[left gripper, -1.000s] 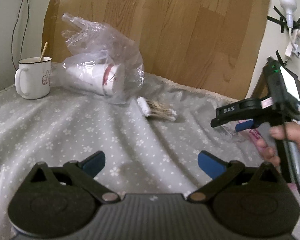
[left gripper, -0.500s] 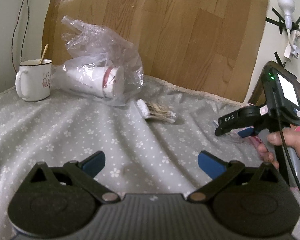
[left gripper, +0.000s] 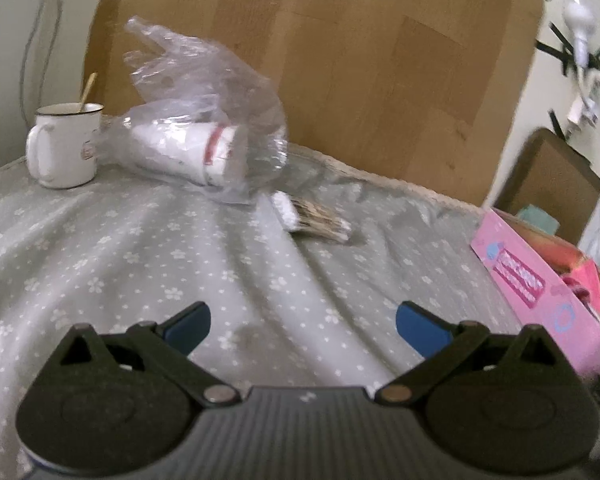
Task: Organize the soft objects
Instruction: 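Move the right gripper to the white label packet and grasp it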
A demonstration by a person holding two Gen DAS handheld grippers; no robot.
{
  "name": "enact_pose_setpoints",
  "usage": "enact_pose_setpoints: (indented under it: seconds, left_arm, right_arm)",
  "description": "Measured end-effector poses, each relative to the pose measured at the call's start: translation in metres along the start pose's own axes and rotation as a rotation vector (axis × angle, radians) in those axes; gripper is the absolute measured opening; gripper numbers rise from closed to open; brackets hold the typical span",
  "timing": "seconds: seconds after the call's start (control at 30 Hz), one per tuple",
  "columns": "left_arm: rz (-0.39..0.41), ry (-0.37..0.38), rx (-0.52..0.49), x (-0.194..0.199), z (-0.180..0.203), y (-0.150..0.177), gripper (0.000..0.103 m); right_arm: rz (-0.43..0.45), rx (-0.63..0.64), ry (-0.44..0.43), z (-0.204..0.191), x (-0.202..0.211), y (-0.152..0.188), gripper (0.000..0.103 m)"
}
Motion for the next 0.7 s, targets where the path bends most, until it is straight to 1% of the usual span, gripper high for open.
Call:
enact_pose_setpoints:
  seconds: [0.07,0.13,0.2,0.23,0.3,0.33,0.4,0.47,0.53,0.57,0.6,0.63,0.7]
  left_arm:
    - [-0.022,0.013,-0.032,-0.001,0.006,0.002,0.102]
    - [-0.045,0.030,-0.040,0.002,0.015,0.005,0.102]
    - [-0.076,0.099,-0.004,0.007,0.029,0.009,0.102]
    - [-0.093,0.143,0.000,0.012,0.042,0.012,0.102]
    - [-0.134,0.204,-0.031,0.018,0.072,0.015,0.102]
    - [-0.171,0.239,-0.051,0.020,0.091,0.018,0.102]
    - [-0.260,0.319,-0.072,0.019,0.123,0.024,0.102]
    - [-0.342,0.380,-0.089,0.016,0.150,0.032,0.102]
    - [-0.412,0.413,-0.097,0.012,0.169,0.043,0.102]
    - [-0.442,0.425,-0.092,0.010,0.174,0.047,0.102]
    - [-0.482,0.441,-0.079,0.006,0.179,0.054,0.102]
    - [-0.470,0.435,-0.088,0.006,0.182,0.057,0.102]
    - [-0.466,0.424,-0.126,0.007,0.191,0.061,0.099]
  right_arm:
    - [0.033,0.013,0.021,-0.006,0.028,0.028,0.059]
    - [0.061,-0.012,0.058,-0.005,0.049,0.048,0.059]
    - [0.082,-0.062,0.118,0.003,0.062,0.064,0.059]
    - [0.091,-0.098,0.145,0.009,0.067,0.070,0.060]
    - [0.105,-0.175,0.173,0.023,0.072,0.078,0.060]
    - [0.112,-0.200,0.178,0.027,0.076,0.082,0.062]
    - [0.129,-0.228,0.174,0.030,0.078,0.087,0.065]
    - [0.146,-0.237,0.172,0.028,0.083,0.093,0.069]
    - [0.165,-0.235,0.164,0.029,0.086,0.100,0.069]
    - [0.175,-0.227,0.157,0.028,0.087,0.103,0.066]
    - [0.185,-0.217,0.152,0.028,0.091,0.107,0.060]
    - [0.193,-0.207,0.143,0.027,0.093,0.108,0.059]
    - [0.210,-0.241,0.094,0.032,0.099,0.114,0.059]
Point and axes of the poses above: each gripper's, at about its wrist camera, not at the fingertips, and x roughly against the way its jaws point, z to its right, y to its underside, the point moved 1 cm from there along -x, roughly the way its jaws point, and after that the axes turned 3 degrees about y, right-handed, at the moved point
